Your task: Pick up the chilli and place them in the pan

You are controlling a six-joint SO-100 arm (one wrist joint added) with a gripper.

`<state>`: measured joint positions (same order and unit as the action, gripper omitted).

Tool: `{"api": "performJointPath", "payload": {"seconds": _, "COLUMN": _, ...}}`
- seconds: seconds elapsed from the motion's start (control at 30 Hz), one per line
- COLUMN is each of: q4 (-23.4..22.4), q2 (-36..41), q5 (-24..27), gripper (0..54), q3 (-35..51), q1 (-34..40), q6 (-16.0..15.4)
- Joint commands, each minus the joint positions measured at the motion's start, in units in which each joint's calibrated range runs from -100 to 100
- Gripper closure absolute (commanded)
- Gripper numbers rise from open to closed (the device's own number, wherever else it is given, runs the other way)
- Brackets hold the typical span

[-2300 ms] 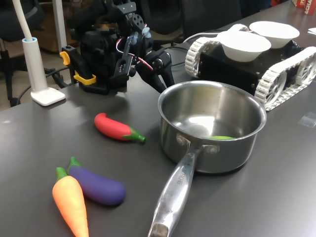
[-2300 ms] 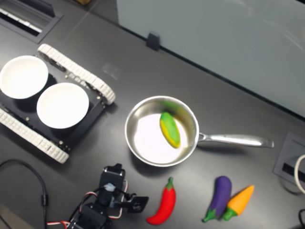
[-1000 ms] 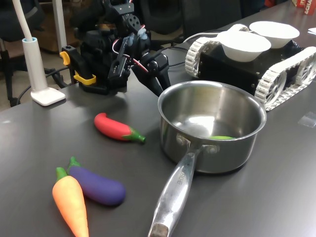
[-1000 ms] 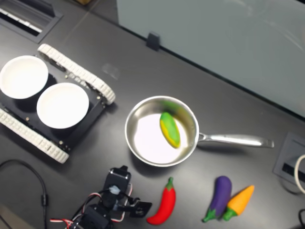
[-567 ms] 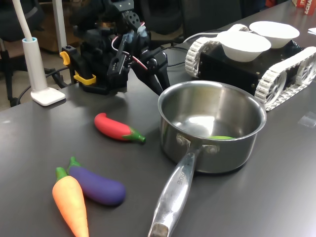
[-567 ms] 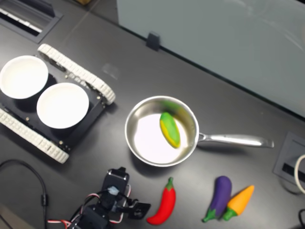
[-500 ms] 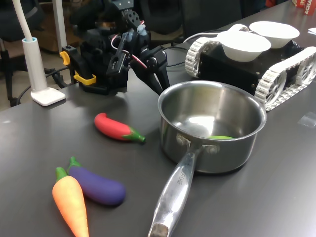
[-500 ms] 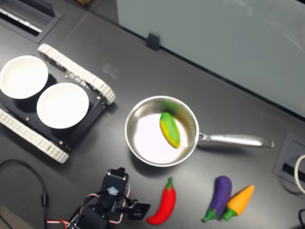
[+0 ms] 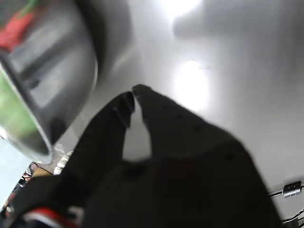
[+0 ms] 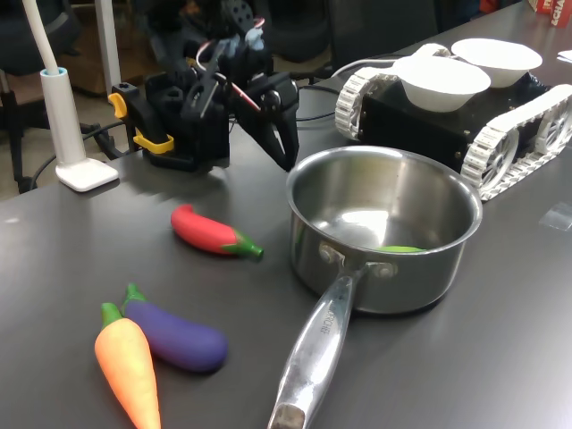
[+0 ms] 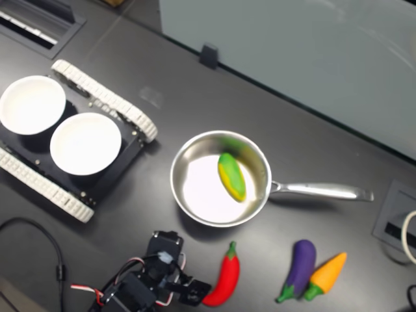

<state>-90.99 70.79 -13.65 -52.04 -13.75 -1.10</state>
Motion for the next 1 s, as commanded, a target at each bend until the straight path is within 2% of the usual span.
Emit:
{"api": "performJointPath", "payload": {"seconds": 0.0, "q4": -3.21, "q2": -4.36, "q5": -1.51, "gripper": 53.5, "q3": 14.01, "q1": -3.11, "q6": -0.16}}
{"api": "performJointPath", "payload": {"seconds": 0.37, "q4": -8.33, "q2": -12.12, "q5": -1.95, "gripper": 53.5, "q3": 31.18, "q1": -9.07, "q6": -0.49}}
{"api": "performJointPath", "payload": {"seconds": 0.6, "q4": -8.58, "q2": -17.69, "q5": -2.49, "gripper": 53.6, "q3": 39.45, "q1": -17.67, "q6": -2.93}}
{"api": "performJointPath", "payload": {"seconds": 0.97, "q4": -8.67, "q2": -23.34, "q5": -3.96, "gripper": 53.6, "q3": 46.99, "q1": -22.14, "q6": -2.85}}
